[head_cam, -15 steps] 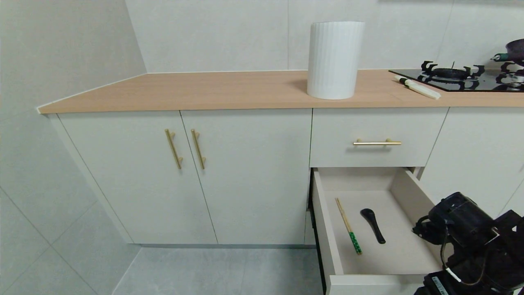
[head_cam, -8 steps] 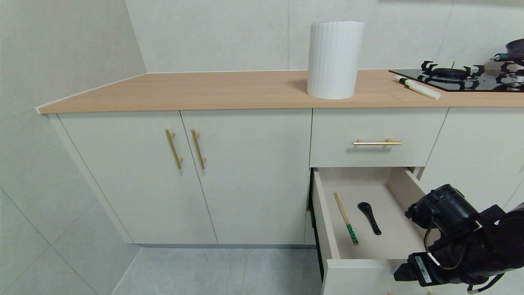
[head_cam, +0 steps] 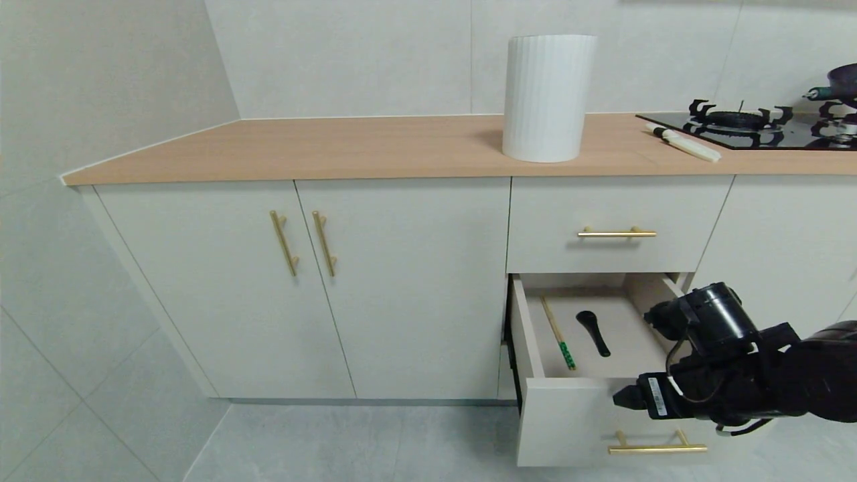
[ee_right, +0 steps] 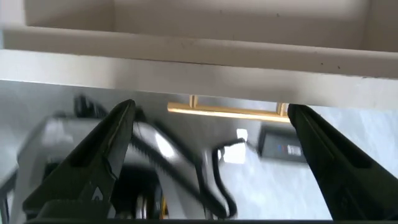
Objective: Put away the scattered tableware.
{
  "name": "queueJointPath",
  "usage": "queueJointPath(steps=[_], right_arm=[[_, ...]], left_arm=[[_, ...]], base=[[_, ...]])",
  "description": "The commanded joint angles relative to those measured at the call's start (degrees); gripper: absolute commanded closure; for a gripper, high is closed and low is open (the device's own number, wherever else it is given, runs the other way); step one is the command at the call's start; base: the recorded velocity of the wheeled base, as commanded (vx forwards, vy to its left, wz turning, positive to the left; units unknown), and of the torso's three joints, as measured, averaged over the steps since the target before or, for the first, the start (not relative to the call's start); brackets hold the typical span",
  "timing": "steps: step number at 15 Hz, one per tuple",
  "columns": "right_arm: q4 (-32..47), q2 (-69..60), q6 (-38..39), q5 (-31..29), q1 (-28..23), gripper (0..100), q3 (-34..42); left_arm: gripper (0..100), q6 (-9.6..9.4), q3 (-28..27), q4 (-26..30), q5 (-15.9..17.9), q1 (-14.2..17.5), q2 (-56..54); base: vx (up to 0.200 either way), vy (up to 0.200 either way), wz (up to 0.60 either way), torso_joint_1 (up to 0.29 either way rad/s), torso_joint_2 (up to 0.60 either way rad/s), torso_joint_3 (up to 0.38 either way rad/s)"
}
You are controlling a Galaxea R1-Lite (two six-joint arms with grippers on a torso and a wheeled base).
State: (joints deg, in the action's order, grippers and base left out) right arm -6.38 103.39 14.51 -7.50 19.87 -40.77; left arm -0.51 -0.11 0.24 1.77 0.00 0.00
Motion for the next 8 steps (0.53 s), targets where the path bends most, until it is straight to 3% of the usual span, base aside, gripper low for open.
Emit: queueJointPath(steps=[1, 7, 8], right_arm=[[-0.7, 5.7, -1.1, 0.0, -2.0, 0, -3.9], [-11.6, 13.5, -1.1, 0.0, -4.1, 0, -8.4], [-16.7, 15.2, -1.1, -0.7, -4.8, 0, -7.8]], left_arm=[[0, -0.02, -0.1, 0.0, 0.0, 0.0, 0.0], [0, -0.02, 0.0, 0.0, 0.0, 0.0, 0.1], [0, -0.02, 0.0, -0.1, 0.0, 0.0, 0.1]], base=[[0.000, 0.000, 0.00, 0.000, 0.00, 0.000], [0.000, 0.000, 0.00, 0.000, 0.00, 0.000], [0.000, 0.000, 0.00, 0.000, 0.00, 0.000]])
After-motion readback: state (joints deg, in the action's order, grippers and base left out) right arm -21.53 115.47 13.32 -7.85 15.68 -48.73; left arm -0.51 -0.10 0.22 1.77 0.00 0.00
